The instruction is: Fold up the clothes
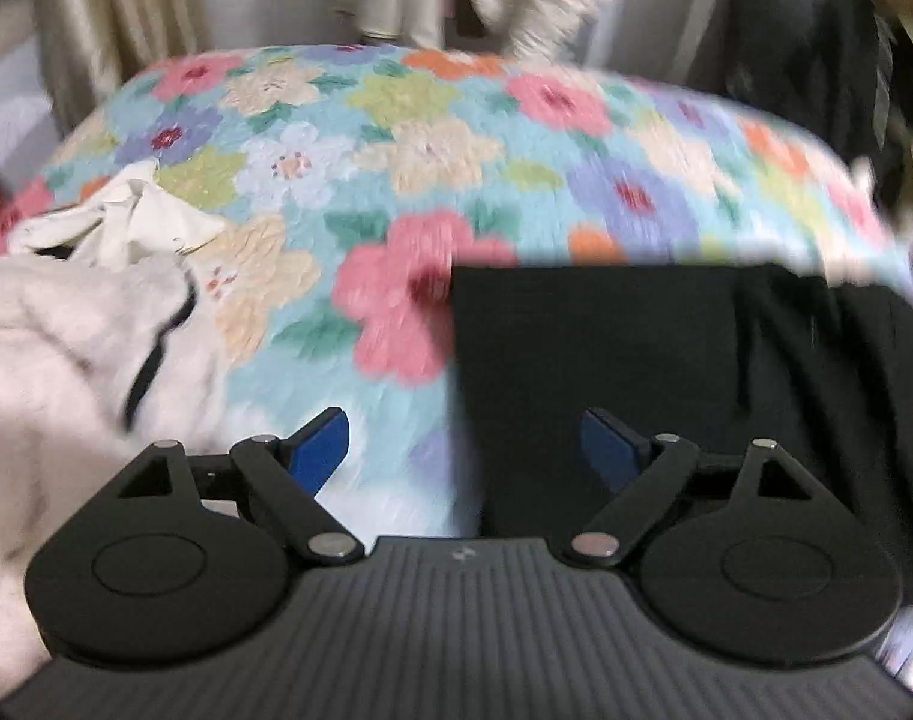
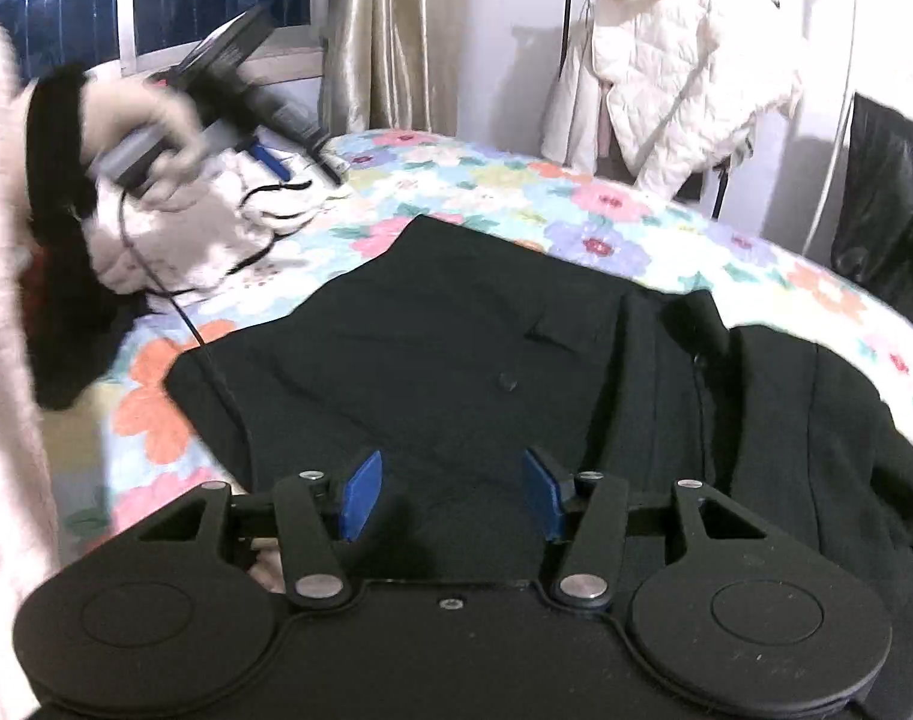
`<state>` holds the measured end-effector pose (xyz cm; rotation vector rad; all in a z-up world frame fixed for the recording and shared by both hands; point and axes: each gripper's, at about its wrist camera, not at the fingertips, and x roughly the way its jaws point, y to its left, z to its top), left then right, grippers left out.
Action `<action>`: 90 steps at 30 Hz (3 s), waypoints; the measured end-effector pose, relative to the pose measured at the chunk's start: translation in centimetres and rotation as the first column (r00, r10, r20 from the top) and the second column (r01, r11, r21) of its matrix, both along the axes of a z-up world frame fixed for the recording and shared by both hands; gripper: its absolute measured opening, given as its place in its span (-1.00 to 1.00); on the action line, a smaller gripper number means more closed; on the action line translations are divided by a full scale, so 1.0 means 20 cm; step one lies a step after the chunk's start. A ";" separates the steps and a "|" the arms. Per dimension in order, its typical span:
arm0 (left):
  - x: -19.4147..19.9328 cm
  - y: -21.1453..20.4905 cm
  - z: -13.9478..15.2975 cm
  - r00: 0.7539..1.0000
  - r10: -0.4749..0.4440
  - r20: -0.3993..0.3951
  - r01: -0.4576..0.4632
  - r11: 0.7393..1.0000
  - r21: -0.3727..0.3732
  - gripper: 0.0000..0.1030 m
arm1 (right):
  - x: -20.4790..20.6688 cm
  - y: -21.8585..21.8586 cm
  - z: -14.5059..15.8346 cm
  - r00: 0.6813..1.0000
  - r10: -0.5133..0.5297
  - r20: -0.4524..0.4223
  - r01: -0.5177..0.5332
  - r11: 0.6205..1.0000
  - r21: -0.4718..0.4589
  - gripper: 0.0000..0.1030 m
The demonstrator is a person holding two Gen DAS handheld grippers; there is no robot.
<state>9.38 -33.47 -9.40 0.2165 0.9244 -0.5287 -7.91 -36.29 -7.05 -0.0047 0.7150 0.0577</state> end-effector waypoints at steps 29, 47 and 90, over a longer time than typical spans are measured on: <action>-0.51 0.55 -0.49 0.940 0.177 -0.291 -0.232 0.958 -0.166 0.92 | 0.31 0.85 -0.35 0.963 0.269 -0.032 -0.265 0.913 -0.309 0.13; -0.38 0.26 -0.43 0.948 0.169 -0.271 -0.251 0.918 -0.306 -0.59 | 0.50 0.83 -0.62 0.944 0.329 -0.018 -0.288 0.797 -0.532 0.71; 0.16 0.23 -0.60 0.892 0.237 -0.384 -0.416 0.765 -0.493 -0.36 | 1.01 0.21 -0.61 0.990 0.140 0.010 -0.137 0.943 0.302 -0.85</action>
